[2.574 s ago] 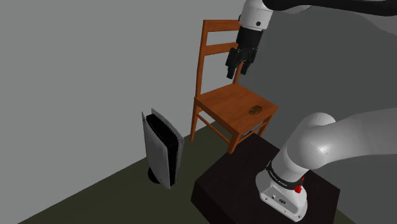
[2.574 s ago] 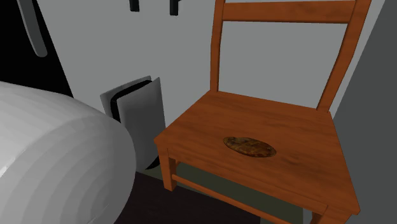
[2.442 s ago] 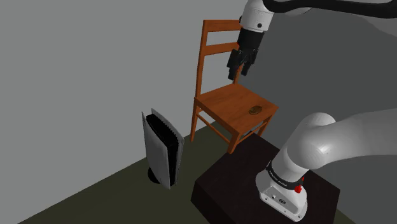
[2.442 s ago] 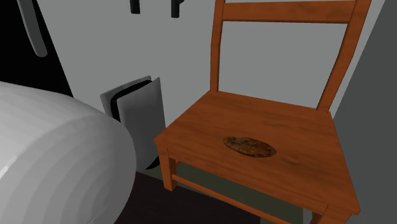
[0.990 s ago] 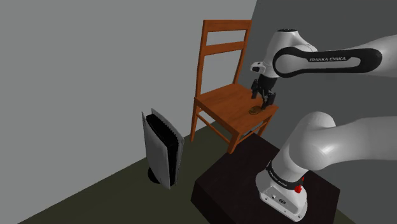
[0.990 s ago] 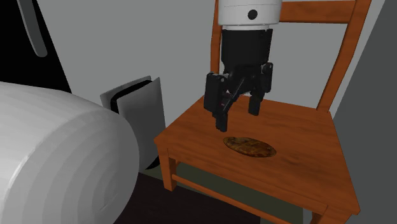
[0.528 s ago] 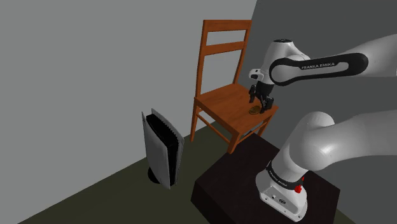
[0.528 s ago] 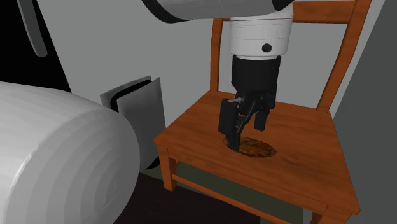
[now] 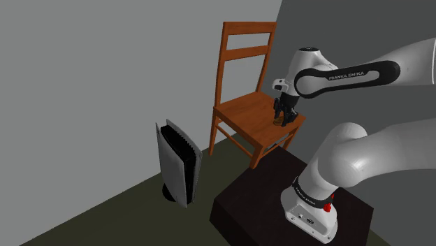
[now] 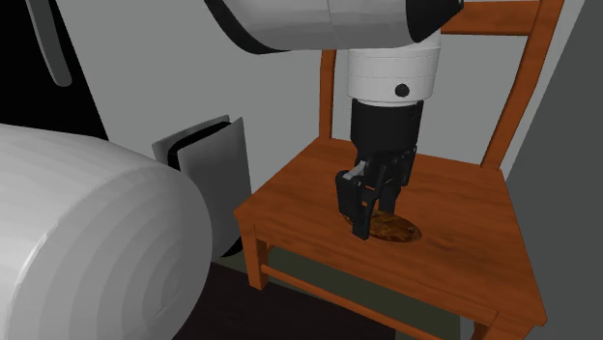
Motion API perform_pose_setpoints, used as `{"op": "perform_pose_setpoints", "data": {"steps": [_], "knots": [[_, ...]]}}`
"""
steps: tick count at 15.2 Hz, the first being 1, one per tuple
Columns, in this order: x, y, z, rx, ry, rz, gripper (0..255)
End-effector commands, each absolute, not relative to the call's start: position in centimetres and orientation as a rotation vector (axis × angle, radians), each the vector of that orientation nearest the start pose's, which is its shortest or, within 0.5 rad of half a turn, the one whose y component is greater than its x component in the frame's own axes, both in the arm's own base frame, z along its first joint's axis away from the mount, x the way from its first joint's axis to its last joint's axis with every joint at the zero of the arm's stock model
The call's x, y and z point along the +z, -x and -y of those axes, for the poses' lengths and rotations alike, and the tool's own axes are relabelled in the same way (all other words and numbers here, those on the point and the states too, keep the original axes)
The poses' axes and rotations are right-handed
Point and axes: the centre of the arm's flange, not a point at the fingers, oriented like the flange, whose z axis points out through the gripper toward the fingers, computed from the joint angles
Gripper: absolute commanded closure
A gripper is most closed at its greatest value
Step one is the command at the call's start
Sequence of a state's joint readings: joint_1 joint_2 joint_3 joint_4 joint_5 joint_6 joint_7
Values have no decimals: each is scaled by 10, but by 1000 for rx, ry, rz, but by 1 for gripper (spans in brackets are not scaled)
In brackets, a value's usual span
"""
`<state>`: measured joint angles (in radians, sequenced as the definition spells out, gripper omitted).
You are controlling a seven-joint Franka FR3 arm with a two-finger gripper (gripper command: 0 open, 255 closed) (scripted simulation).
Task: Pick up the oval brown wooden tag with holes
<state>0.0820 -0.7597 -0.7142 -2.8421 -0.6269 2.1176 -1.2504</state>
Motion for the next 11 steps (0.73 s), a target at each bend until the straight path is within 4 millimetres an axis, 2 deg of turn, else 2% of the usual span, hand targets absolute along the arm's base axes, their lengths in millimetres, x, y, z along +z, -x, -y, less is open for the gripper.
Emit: {"op": "perform_pose_setpoints", "data": {"steps": [1,5,11], "knots": [[347,-267,181,82,2671,1699,255],[348,-268,180,82,2671,1699,255],[380,-268,180,82,2671,1699,255]]}}
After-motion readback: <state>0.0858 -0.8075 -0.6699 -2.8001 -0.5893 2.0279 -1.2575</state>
